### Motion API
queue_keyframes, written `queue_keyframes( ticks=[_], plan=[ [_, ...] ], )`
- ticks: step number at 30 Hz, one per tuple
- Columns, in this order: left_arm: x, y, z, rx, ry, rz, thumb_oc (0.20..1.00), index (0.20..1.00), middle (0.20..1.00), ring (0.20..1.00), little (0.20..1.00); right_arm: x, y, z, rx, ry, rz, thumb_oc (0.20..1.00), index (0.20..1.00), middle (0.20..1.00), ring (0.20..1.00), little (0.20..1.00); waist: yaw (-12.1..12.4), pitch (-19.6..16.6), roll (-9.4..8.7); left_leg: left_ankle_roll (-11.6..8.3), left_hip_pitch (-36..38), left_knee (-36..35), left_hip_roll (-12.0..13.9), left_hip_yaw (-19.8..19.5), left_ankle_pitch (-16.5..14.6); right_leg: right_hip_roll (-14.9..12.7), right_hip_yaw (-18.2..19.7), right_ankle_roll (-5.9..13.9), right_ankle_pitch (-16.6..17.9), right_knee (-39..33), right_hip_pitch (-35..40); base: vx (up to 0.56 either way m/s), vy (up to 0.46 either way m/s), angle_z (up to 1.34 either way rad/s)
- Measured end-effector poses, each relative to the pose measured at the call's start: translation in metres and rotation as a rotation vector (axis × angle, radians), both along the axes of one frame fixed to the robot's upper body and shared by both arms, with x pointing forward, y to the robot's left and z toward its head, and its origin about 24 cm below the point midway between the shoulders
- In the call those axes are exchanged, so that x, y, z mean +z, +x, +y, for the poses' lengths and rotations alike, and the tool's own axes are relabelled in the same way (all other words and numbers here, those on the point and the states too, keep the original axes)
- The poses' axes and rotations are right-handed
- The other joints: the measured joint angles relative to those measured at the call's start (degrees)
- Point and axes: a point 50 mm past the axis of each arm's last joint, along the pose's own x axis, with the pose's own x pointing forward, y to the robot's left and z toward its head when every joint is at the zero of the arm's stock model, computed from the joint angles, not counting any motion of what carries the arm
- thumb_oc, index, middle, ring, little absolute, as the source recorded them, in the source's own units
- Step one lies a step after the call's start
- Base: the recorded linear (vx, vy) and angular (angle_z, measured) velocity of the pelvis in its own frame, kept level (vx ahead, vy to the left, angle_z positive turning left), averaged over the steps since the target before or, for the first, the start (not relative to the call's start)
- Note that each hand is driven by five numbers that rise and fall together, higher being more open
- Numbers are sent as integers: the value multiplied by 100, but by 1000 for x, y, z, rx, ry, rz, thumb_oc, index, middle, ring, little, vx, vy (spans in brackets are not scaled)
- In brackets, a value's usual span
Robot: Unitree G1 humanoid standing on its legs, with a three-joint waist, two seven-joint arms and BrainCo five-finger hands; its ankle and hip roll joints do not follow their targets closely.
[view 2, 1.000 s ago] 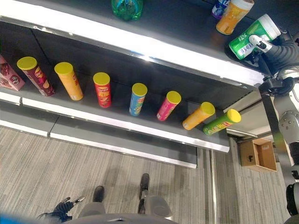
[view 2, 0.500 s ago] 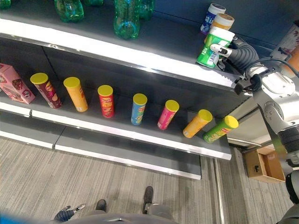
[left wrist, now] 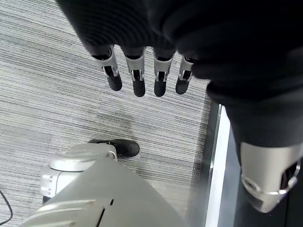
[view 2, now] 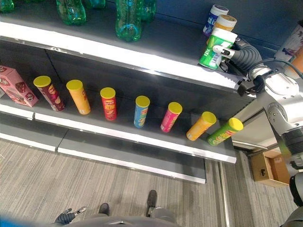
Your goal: Put the goods on the table back onto the shelves and tidy them up.
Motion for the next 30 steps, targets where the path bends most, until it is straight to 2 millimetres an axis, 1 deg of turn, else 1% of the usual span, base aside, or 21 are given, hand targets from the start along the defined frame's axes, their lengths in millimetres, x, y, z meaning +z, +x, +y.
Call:
queue_keyframes(
  ticks=[7,8,9,10,11,13,17,18,19,22,23,25,30],
  plan=[
    [0,0,0,-4,-1,0,1000,1000,1000,1000,1000,1,0,-1,-2,-6,0,200,200,200,200,200,-1,-5,6,7,-18,0,-4,-37,6,-9,-38,1,0,2,1,15,4,2],
    [0,1,-1,-2,-4,-2,1000,1000,1000,1000,1000,4,-2,-3,-27,-71,-18,200,200,200,200,200,-29,-3,14,7,-21,0,-6,-48,5,-16,-38,19,-16,-1,5,56,14,10],
    [-1,2,-4,-2,-11,-7,1000,1000,1000,1000,1000,16,-8,-6,-63,-213,-48,200,200,200,200,200,-13,-5,63,16,-42,0,-27,-84,12,-38,-62,32,-25,3,4,15,3,10],
    [-2,0,-6,-2,-16,-1,1000,1000,1000,1000,1000,25,-12,-7,-83,-301,-72,200,200,200,200,200,-8,-20,95,18,-40,0,-35,-86,11,-46,-62,34,-27,1,7,16,4,6],
    [-2,-4,-6,1,-16,8,1000,1000,1000,1000,1000,28,-13,-6,-93,-335,-98,200,200,200,200,200,-12,-27,92,19,-24,0,-32,-78,11,-45,-59,25,-20,-2,20,0,0,0],
    [-3,-5,-6,3,-16,13,1000,1000,1000,1000,1000,26,-12,-4,-98,-380,-105,200,200,200,200,200,-32,-25,81,20,-22,0,-37,-79,10,-49,-59,25,-21,-8,25,0,0,0],
    [-3,-3,-6,3,-15,8,1000,1000,1000,1000,1000,26,-11,-4,-117,-409,-119,200,200,200,200,200,-45,-24,87,21,-22,0,-42,-78,10,-55,-60,32,-25,-11,25,0,0,0],
    [-2,1,-6,0,-13,1,1000,1000,1000,1000,1000,26,-11,-4,-120,-416,-125,200,200,200,200,200,-85,-24,85,20,-19,0,-41,-76,10,-51,-54,54,-42,-12,20,0,0,0],
    [-1,4,-4,-4,-10,-5,1000,1000,1000,1000,1000,27,-11,-2,-116,-413,-132,200,200,200,200,200,-101,-24,85,21,-24,0,-43,-78,11,-55,-56,56,-43,-11,17,1,31,-2],
    [6,13,8,-20,11,-49,1000,1000,1000,1000,1000,37,-13,14,-68,-440,-191,200,200,200,200,200,-157,-16,111,24,-30,-1,-43,-60,12,-55,-47,25,-18,-9,5,-11,29,-2],
    [8,17,8,-25,11,-65,1000,1000,1000,1000,1000,37,-14,15,-65,-452,-199,200,200,200,200,200,-183,-11,119,24,-23,-1,-45,-58,12,-55,-38,27,-20,-7,3,-19,37,0],
    [10,23,6,-34,7,-97,1000,1000,1000,1000,1000,34,-20,12,-97,-492,-242,200,200,200,200,200,-139,-5,119,34,-26,-4,-56,-61,11,-68,-43,22,-16,-6,6,0,0,0],
    [7,21,1,-36,-20,-88,1000,1000,1000,1000,1000,35,-20,7,-134,-498,-250,200,200,200,200,200,-164,32,170,35,-20,-4,-45,-56,9,-54,-37,25,-19,-11,6,0,0,0]
  ],
)
